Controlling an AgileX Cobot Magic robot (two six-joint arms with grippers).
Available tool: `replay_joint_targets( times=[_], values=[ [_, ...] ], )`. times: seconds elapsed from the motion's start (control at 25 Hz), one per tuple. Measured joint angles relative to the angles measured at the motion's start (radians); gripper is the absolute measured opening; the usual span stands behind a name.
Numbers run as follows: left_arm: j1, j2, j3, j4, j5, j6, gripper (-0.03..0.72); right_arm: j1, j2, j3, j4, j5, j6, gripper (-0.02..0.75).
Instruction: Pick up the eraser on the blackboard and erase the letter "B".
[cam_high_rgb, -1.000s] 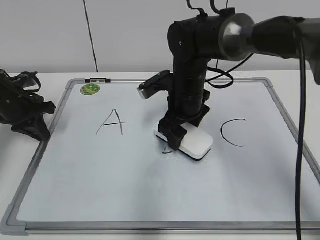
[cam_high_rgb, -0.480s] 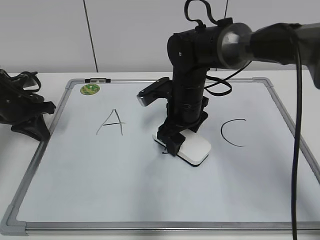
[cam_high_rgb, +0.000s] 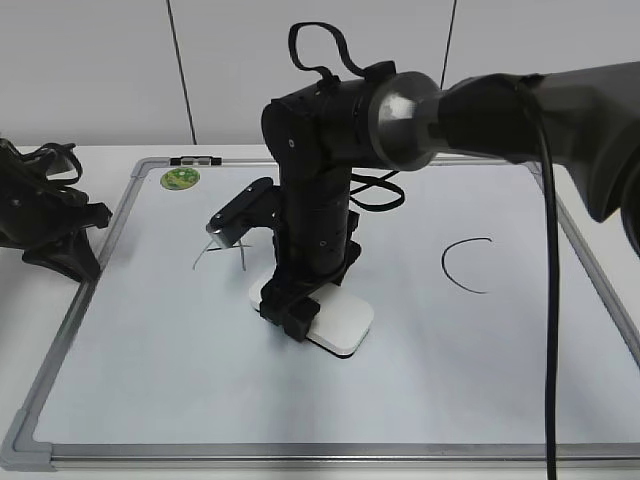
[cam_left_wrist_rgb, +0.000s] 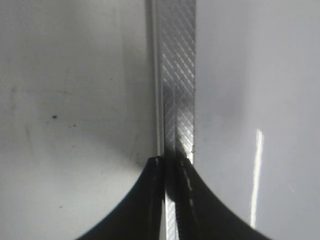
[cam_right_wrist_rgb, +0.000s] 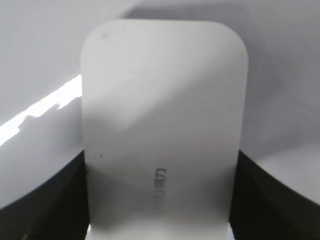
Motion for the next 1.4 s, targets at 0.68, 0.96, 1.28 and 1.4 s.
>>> replay_joint_targets(
  times=[0.68,0.96,1.28,1.4],
  values=[
    [0.0,0.0,0.0,0.0,0.001,0.0,0.027,-0.14,0.002,-0.007,-0.135,-0.127,0.017,0.534],
    [0.0,0.0,0.0,0.0,0.001,0.0,0.027,-0.152,0.01,-0.202,-0.144,-0.008,0.017,0.534],
    [0.0,0.0,0.0,0.0,0.001,0.0,0.027,-0.279,-0.005,-0.322,-0.109,0.121,0.039,0.534],
    [0.0,0.0,0.0,0.0,0.001,0.0,0.027,-0.353,-0.026,-0.322,-0.089,0.125,0.072,0.534]
  ],
)
